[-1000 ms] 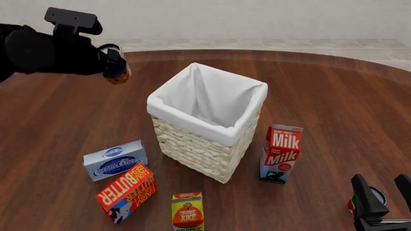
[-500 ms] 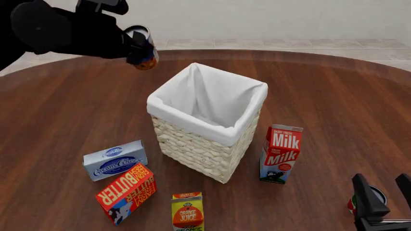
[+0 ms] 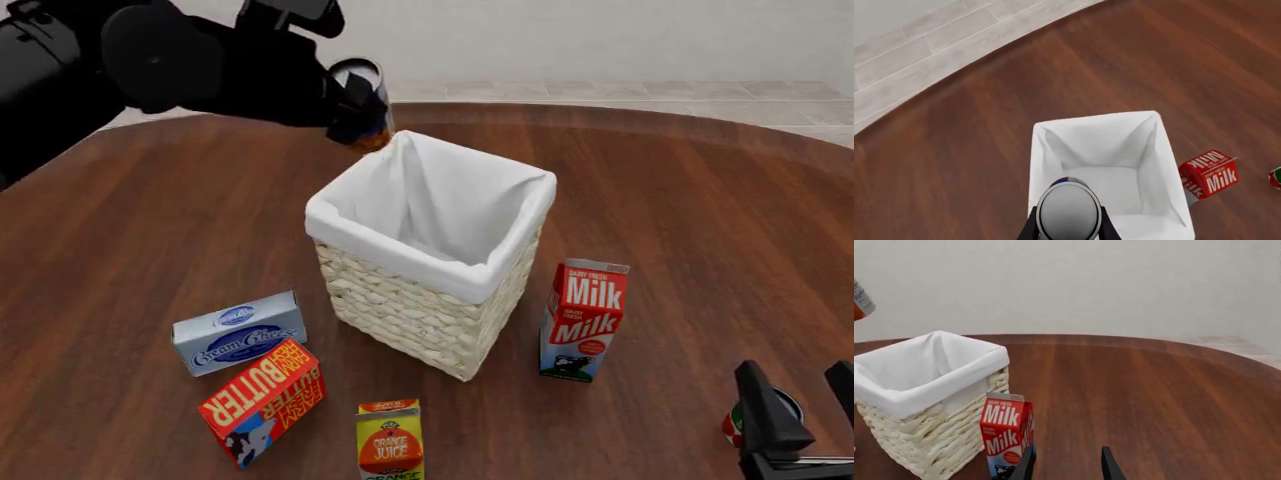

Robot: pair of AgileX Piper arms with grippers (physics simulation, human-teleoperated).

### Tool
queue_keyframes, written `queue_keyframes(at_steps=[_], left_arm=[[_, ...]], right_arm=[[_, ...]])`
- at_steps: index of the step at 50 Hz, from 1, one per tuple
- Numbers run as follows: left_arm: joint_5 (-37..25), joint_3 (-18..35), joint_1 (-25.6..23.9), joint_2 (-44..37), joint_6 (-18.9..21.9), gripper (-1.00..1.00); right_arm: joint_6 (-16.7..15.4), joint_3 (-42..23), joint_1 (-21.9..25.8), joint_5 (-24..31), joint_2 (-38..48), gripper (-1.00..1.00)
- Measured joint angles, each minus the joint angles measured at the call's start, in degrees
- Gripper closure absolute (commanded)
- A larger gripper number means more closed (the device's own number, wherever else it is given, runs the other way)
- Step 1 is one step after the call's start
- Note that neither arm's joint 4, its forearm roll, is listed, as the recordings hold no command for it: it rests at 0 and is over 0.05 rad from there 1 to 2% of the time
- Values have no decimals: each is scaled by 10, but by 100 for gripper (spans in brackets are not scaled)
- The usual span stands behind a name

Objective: Pick up the alphabet soup and the tomato sauce, and put them in the basket.

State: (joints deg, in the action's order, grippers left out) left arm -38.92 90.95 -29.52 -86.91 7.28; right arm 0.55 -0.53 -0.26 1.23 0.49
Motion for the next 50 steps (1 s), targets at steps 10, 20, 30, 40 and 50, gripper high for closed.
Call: queue_keyframes(at_steps=[10, 20, 30, 40, 50], left_arm=[[2, 14, -29, -26, 3, 100], [5, 23, -46, -57, 5, 100], [1, 38, -47, -96, 10, 100], [-3, 49, -43, -130, 19, 100], [-5, 55, -42, -155, 25, 100]], right_arm=[[4, 0, -1, 0, -2, -100], [7, 0, -2, -1, -2, -100], [10, -1, -2, -2, -3, -100], [12, -1, -4, -3, -4, -100], [14, 0, -5, -4, -4, -100]])
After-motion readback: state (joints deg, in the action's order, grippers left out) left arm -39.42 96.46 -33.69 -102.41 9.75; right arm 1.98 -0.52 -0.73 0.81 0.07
